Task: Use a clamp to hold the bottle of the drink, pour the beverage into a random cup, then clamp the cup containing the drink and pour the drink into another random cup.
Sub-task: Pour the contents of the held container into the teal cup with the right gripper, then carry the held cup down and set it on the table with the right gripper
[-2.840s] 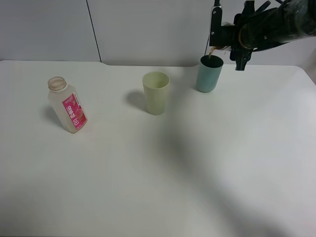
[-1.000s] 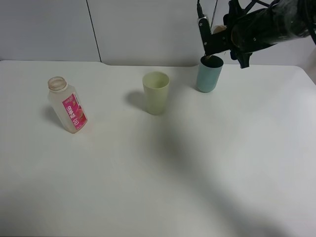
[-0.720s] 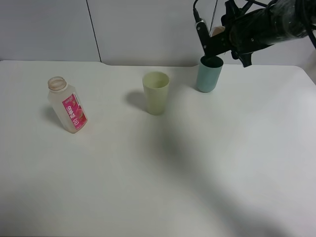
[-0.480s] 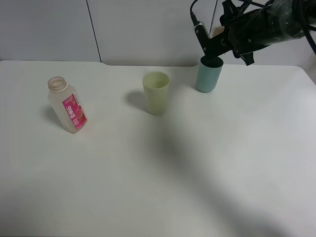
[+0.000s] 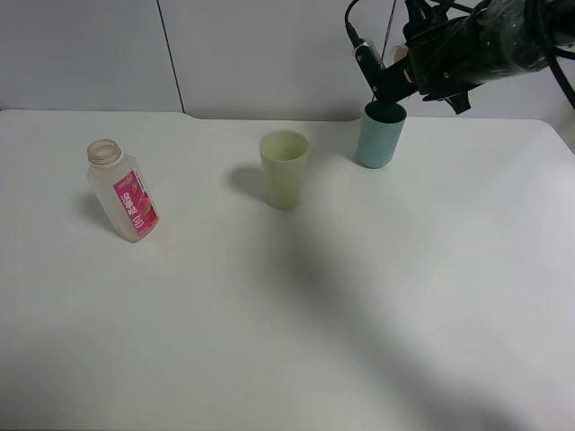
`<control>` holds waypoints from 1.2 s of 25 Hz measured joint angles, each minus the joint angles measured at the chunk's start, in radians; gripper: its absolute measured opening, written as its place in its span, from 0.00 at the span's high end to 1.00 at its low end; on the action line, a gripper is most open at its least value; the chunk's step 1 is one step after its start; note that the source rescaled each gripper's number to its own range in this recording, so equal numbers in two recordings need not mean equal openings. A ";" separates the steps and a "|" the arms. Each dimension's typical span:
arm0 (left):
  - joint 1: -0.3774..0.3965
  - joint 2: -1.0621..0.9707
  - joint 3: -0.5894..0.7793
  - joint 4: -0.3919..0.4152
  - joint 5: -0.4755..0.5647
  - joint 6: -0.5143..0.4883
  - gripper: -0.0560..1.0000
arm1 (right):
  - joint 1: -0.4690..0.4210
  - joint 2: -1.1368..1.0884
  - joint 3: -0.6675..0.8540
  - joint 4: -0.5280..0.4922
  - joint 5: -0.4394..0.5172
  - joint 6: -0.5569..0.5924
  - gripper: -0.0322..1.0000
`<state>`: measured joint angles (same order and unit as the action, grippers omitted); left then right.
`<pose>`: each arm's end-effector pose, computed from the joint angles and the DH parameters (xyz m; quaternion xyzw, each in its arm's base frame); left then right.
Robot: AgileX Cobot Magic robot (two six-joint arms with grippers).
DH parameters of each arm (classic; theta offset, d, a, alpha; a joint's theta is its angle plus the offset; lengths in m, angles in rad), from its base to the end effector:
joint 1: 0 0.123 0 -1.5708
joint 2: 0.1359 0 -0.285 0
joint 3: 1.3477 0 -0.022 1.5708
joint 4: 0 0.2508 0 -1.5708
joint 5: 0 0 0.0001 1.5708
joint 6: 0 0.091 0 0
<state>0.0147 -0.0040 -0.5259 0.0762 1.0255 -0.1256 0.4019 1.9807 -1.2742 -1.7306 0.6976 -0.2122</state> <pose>-0.0075 0.0058 0.2875 -0.0599 0.8330 0.0076 0.5499 0.4157 0.1139 0.2061 -0.6871 0.4569 -0.5487 0.1347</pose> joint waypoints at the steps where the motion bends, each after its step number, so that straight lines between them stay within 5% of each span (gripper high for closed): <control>1: 0.000 0.000 0.000 0.000 0.000 0.000 0.00 | 0.002 0.000 0.000 0.000 0.006 0.000 0.97; 8: 0.000 0.000 0.000 0.000 0.000 0.000 0.00 | 0.010 0.000 0.000 0.000 0.011 0.026 0.97; 12: 0.000 0.000 0.000 0.000 0.000 0.000 0.00 | 0.011 0.000 0.000 0.000 -0.029 0.265 0.97; 22: 0.000 0.000 0.000 0.000 0.000 0.000 0.00 | 0.018 -0.038 0.000 0.090 -0.009 1.128 0.97; 26: 0.000 0.000 0.000 0.000 0.000 0.000 0.00 | 0.024 -0.091 0.002 0.146 -0.028 1.271 0.97; 30: 0.000 0.000 0.000 0.000 0.000 0.000 0.00 | 0.038 -0.197 0.003 0.281 -0.172 1.361 0.97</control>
<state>0.0147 -0.0040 -0.5259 0.0762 1.0255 -0.1256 0.4398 1.7840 -1.2712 -1.4493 0.5259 1.1484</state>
